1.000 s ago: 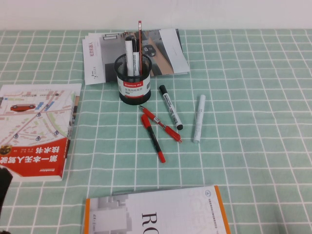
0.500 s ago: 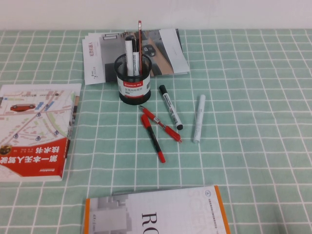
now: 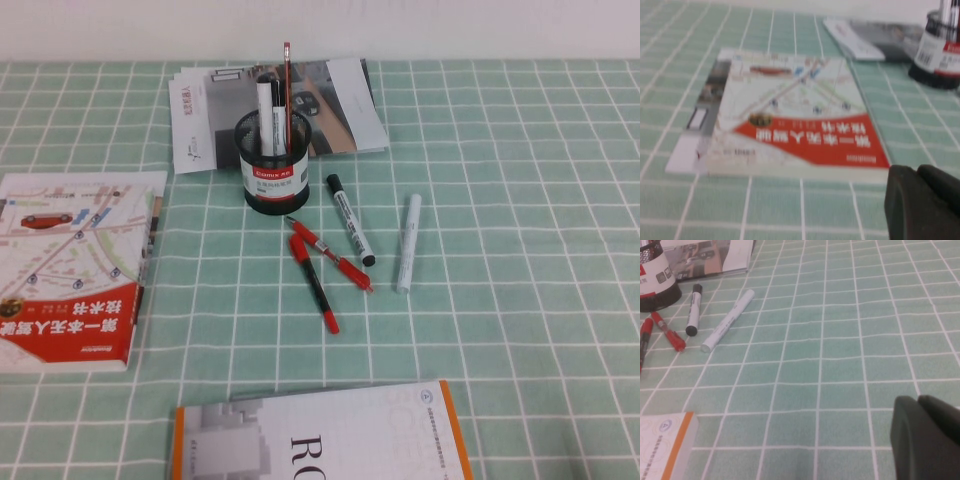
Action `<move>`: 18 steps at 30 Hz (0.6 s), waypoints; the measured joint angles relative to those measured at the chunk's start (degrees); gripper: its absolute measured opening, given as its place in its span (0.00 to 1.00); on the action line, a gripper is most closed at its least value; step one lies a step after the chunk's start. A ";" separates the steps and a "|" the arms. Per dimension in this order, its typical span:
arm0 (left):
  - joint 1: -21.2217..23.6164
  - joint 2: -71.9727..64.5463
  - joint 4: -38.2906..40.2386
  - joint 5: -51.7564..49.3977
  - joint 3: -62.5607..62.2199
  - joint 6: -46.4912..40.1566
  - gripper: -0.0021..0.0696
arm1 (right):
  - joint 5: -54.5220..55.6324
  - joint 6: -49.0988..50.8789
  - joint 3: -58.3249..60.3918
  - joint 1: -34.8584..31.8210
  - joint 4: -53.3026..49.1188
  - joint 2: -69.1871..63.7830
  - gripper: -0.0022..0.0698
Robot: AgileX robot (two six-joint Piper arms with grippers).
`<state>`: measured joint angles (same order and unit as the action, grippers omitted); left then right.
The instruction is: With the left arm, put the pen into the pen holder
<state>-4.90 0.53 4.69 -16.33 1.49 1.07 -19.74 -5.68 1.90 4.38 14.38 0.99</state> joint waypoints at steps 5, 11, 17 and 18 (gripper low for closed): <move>0.00 0.00 0.13 -3.66 0.00 -0.38 0.03 | 0.00 0.00 0.00 0.00 0.00 0.00 0.00; 0.00 0.00 0.13 -4.99 -0.10 -1.37 0.03 | 0.00 0.00 0.00 0.00 0.00 0.00 0.00; 0.00 0.00 0.13 -5.21 -0.18 -1.56 0.03 | 0.00 0.00 0.00 0.00 0.00 0.00 0.00; 0.00 0.00 0.13 -5.21 -0.18 -1.56 0.03 | 0.00 0.00 0.00 0.00 0.00 0.00 0.00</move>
<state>-4.90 0.53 4.82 -21.54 1.32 -0.50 -19.74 -5.68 1.90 4.38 14.38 0.99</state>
